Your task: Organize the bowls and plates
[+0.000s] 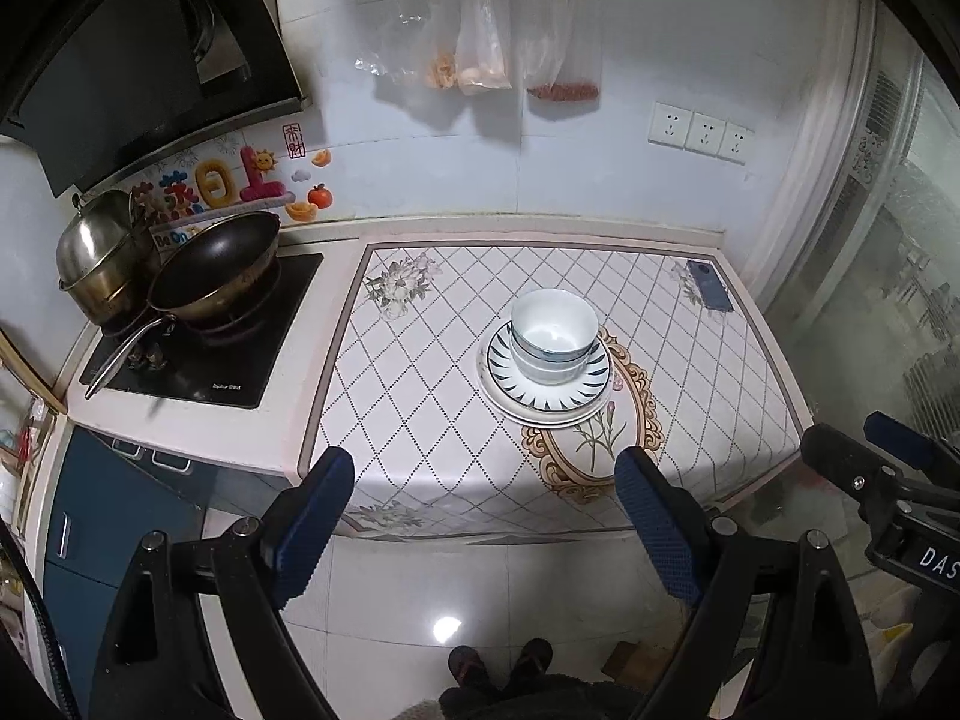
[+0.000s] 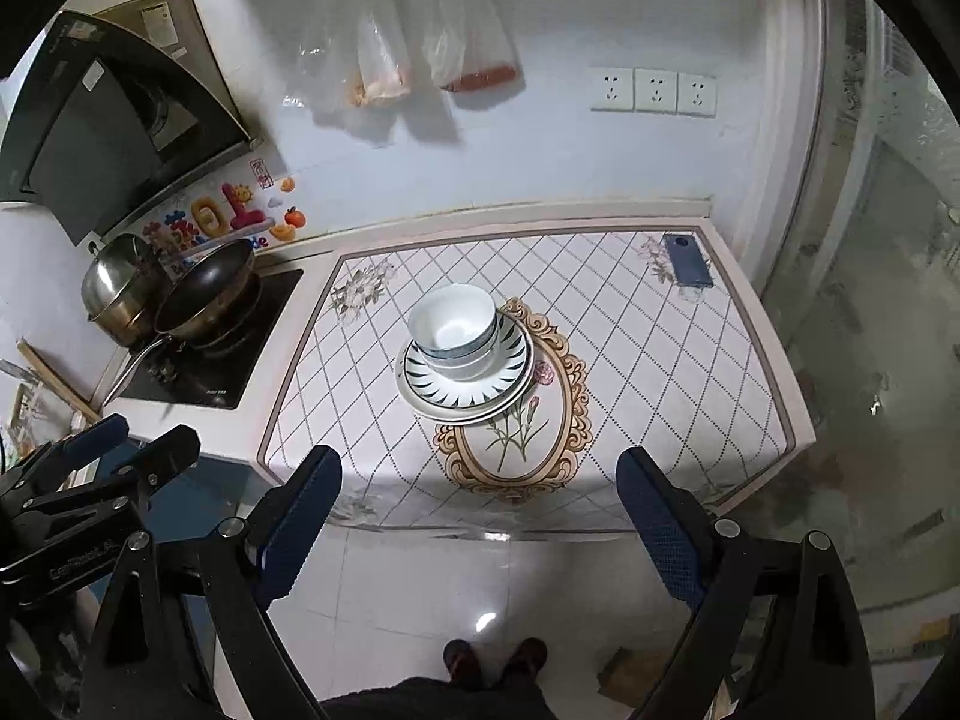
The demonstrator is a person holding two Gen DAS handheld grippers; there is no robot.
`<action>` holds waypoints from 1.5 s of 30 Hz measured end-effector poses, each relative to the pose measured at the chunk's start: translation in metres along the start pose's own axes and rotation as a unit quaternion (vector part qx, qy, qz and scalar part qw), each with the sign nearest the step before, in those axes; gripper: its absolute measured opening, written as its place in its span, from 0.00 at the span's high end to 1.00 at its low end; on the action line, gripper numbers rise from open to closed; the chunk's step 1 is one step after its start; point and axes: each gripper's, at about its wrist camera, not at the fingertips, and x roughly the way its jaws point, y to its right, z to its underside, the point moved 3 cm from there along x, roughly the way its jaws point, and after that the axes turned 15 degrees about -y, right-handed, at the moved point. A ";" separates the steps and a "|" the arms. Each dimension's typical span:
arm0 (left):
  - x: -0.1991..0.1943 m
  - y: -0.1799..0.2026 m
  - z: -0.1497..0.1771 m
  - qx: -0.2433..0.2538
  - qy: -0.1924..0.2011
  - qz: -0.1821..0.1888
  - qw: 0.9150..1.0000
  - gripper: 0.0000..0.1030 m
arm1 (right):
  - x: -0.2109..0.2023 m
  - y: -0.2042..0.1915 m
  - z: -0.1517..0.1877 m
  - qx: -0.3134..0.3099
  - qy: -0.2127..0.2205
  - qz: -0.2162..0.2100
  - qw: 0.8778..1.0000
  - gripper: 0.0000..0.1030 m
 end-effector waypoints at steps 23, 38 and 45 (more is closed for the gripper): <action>-0.009 -0.006 0.006 0.003 0.012 0.005 1.000 0.13 | -0.015 -0.013 0.006 -0.004 0.024 0.009 1.000 0.08; -0.009 -0.007 0.005 0.001 0.010 0.008 1.000 0.13 | -0.014 -0.012 0.007 -0.002 0.023 0.008 1.000 0.08; -0.009 -0.008 0.005 0.001 0.011 0.011 1.000 0.13 | -0.013 -0.011 0.007 -0.001 0.022 0.008 1.000 0.08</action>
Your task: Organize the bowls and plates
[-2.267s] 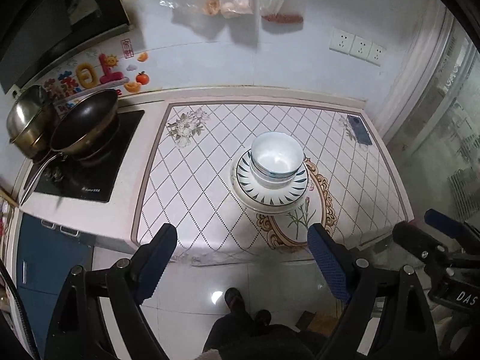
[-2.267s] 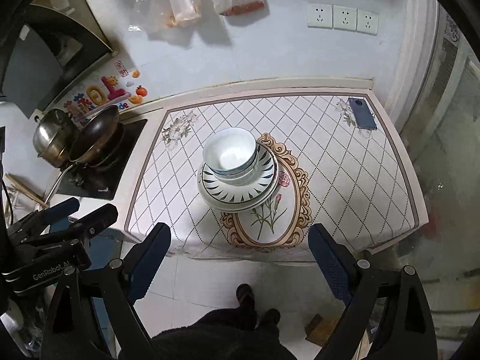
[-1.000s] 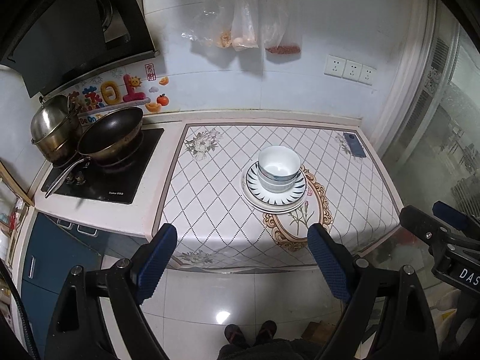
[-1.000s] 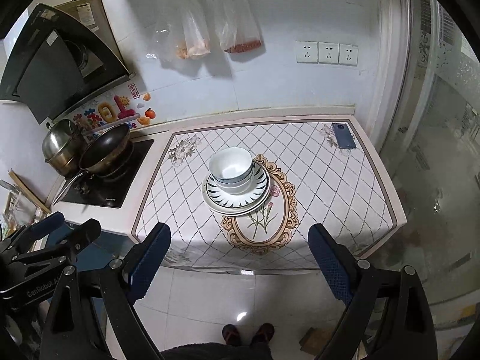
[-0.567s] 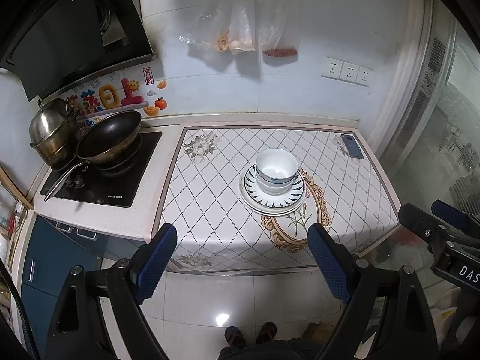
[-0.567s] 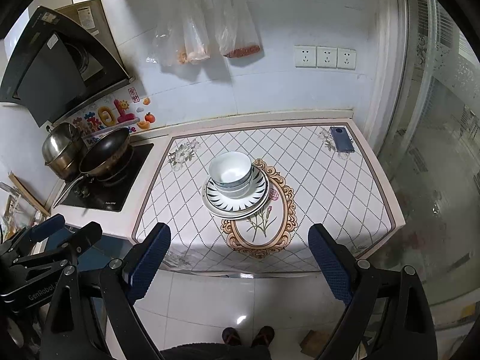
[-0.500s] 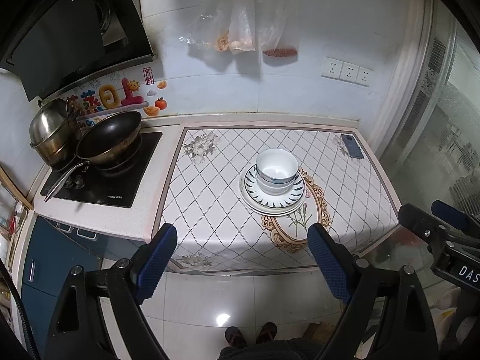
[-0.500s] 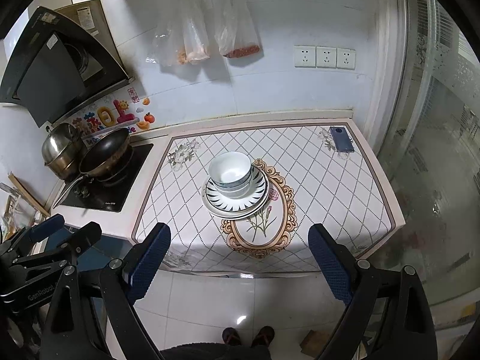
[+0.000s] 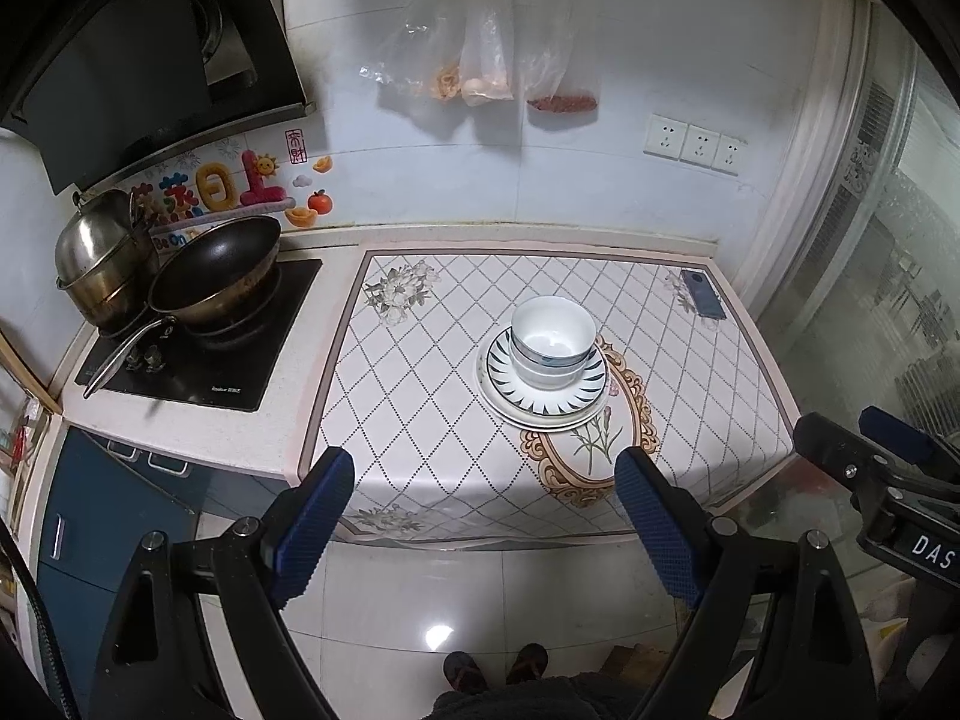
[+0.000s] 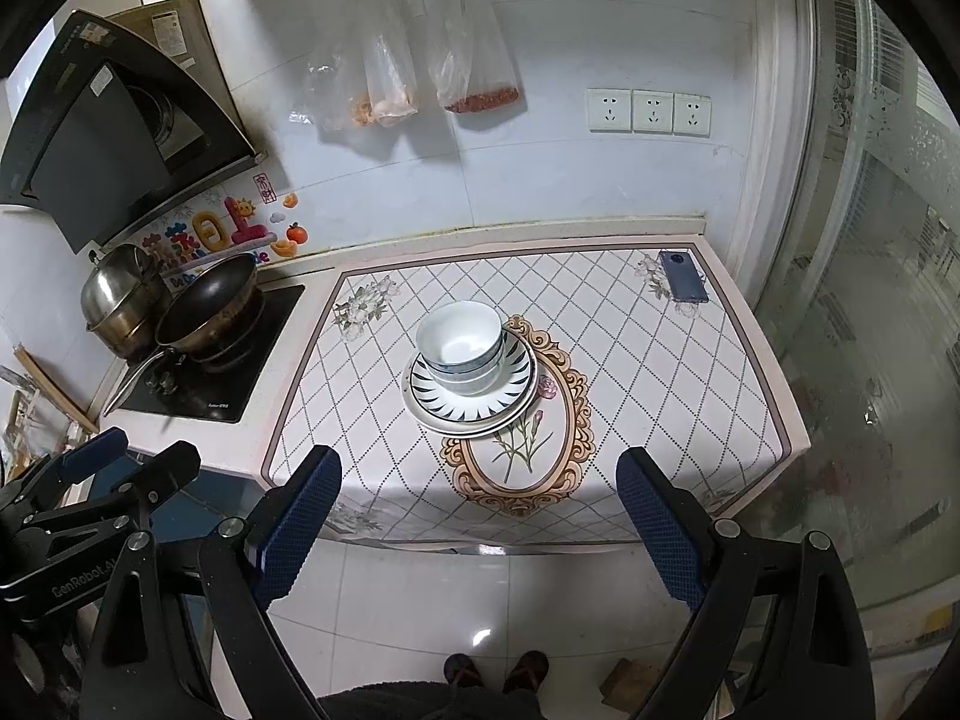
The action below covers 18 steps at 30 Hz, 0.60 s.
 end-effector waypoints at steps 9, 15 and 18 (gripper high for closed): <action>0.002 -0.002 -0.003 0.000 0.002 0.000 1.000 0.13 | 0.003 0.004 0.000 0.000 -0.002 0.002 1.000 0.08; 0.003 -0.003 -0.005 -0.003 0.003 0.001 1.000 0.13 | 0.004 0.003 -0.004 0.002 -0.001 0.001 1.000 0.08; 0.003 -0.003 -0.006 -0.002 0.004 0.000 1.000 0.13 | 0.004 0.004 -0.004 0.002 -0.002 0.001 1.000 0.08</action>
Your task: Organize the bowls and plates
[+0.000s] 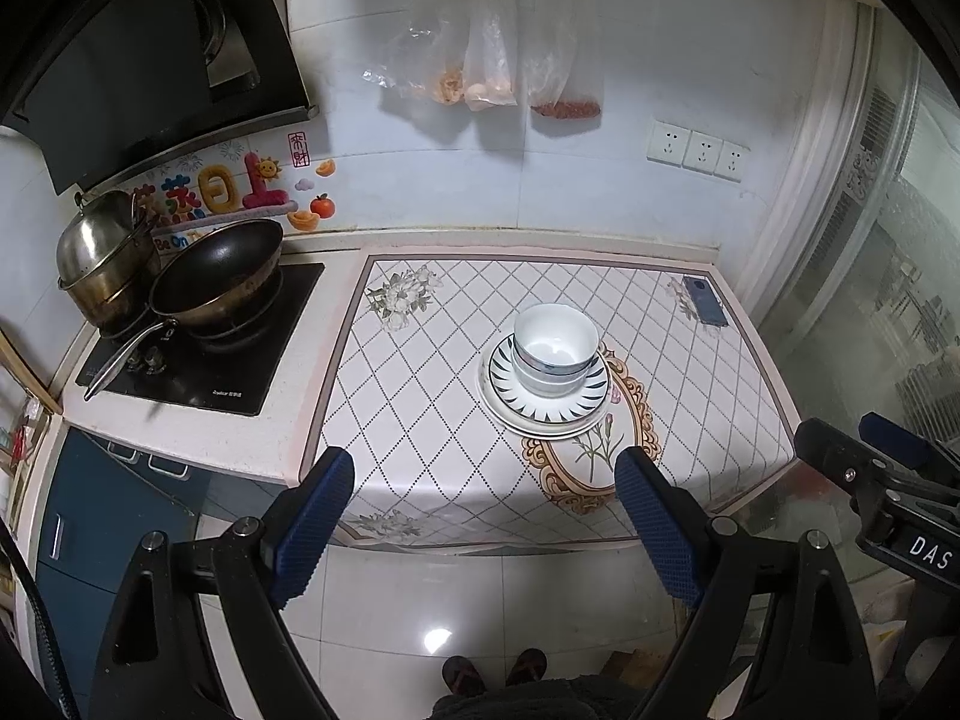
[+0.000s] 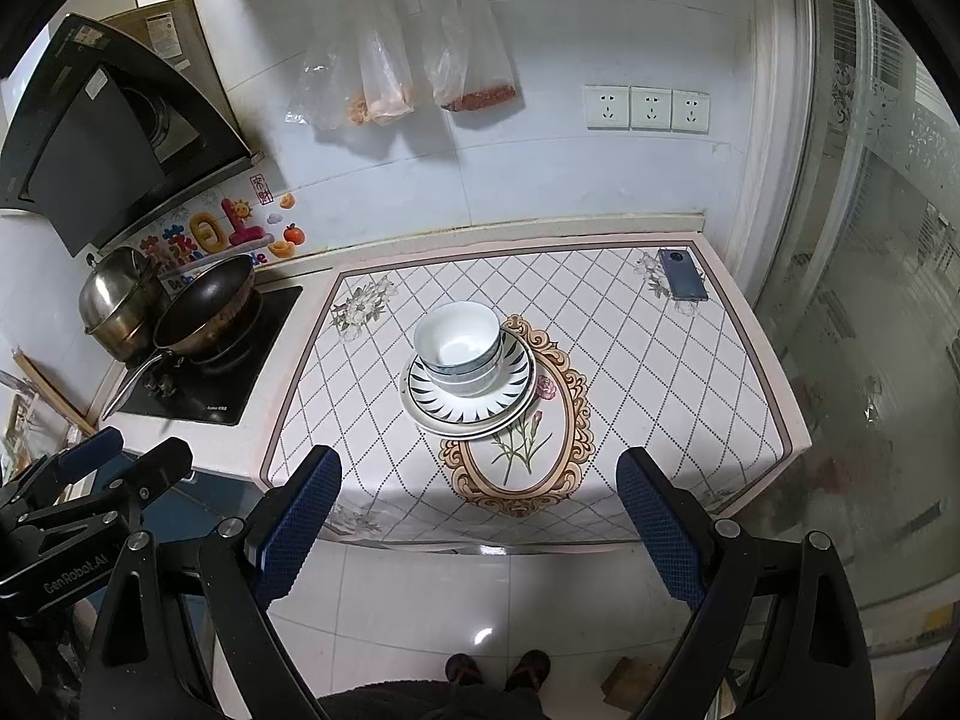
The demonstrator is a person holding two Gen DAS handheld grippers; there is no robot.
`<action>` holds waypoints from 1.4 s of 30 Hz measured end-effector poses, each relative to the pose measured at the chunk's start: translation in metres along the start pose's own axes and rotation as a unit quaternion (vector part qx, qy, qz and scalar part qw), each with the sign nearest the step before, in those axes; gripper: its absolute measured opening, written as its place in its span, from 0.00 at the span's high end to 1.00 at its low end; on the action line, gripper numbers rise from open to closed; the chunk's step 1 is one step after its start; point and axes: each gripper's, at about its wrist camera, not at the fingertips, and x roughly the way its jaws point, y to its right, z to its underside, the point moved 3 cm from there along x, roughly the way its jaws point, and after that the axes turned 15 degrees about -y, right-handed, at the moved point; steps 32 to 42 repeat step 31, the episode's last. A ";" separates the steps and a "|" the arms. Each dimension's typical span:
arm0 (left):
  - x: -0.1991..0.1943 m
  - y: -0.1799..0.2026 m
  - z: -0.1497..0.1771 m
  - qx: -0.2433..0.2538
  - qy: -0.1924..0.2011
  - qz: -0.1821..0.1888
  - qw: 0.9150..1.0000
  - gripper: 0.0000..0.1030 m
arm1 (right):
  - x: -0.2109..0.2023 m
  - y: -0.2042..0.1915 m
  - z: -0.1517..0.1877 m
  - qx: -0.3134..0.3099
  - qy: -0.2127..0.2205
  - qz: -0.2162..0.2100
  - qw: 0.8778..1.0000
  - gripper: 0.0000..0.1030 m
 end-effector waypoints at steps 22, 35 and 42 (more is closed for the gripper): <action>0.000 0.004 -0.003 0.004 0.002 0.001 1.000 0.13 | 0.002 0.005 -0.005 0.007 0.002 0.004 1.000 0.08; -0.003 0.007 -0.005 0.004 0.009 -0.001 1.000 0.13 | 0.002 0.005 -0.005 0.008 0.003 0.003 1.000 0.08; -0.003 0.007 -0.005 0.004 0.009 -0.001 1.000 0.13 | 0.002 0.005 -0.005 0.008 0.003 0.003 1.000 0.08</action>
